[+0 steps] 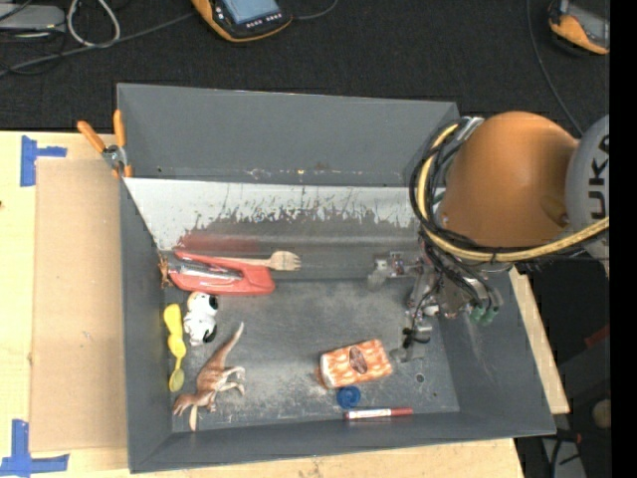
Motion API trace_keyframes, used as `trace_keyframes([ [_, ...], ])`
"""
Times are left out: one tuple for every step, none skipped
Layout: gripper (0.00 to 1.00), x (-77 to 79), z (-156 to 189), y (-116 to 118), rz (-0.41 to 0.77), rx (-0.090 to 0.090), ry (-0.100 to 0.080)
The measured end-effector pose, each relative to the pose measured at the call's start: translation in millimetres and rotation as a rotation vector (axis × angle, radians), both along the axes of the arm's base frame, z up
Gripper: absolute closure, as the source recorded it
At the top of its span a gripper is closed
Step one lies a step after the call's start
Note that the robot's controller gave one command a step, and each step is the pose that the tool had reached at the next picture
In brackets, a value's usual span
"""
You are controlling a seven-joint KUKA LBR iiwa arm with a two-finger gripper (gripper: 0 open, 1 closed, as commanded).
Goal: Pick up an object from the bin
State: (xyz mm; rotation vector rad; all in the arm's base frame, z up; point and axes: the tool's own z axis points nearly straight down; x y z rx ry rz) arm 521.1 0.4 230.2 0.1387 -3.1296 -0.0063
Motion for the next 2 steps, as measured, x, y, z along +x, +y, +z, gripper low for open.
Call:
trace_keyframes([
  [0.0,-15.7,-37.9,-4.8,0.104,0.001,-0.003],
  [0.0,-14.4,-109.8,-25.9,0.033,0.0,-0.006],
])
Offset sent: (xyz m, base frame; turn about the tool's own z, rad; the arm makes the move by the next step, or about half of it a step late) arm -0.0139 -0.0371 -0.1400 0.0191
